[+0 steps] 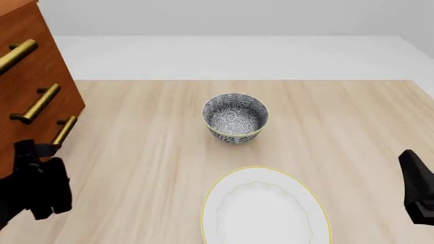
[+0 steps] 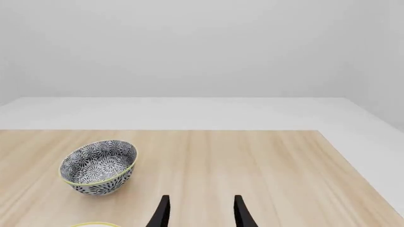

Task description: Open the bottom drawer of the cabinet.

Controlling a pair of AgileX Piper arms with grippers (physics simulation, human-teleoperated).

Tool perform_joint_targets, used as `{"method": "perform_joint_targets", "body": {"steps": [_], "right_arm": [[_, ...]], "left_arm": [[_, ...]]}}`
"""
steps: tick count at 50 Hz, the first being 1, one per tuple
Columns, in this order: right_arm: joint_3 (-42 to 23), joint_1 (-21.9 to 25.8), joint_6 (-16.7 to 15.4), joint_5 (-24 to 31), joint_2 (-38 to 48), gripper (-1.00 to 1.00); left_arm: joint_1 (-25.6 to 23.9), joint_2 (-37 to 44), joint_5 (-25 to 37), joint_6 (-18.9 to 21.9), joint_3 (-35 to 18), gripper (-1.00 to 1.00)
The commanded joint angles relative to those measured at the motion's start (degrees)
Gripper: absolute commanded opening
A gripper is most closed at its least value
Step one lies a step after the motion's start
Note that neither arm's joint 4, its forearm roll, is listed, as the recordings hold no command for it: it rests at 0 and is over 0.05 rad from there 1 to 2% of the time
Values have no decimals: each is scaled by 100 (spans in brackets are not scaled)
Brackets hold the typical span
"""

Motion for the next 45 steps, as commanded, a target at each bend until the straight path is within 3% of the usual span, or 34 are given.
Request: {"method": "perform_joint_targets", "body": {"steps": [1,22,45], "right_arm": [[0,0,1,0,0,100],[0,0,1,0,0,100],[0,1,-1,0,0,100]], "left_arm": [[-2,543,-556,42,-46,100],[-7,1322,-1254,-65,-187,100],[372,1771,-1460,-55,-388,100]]}}
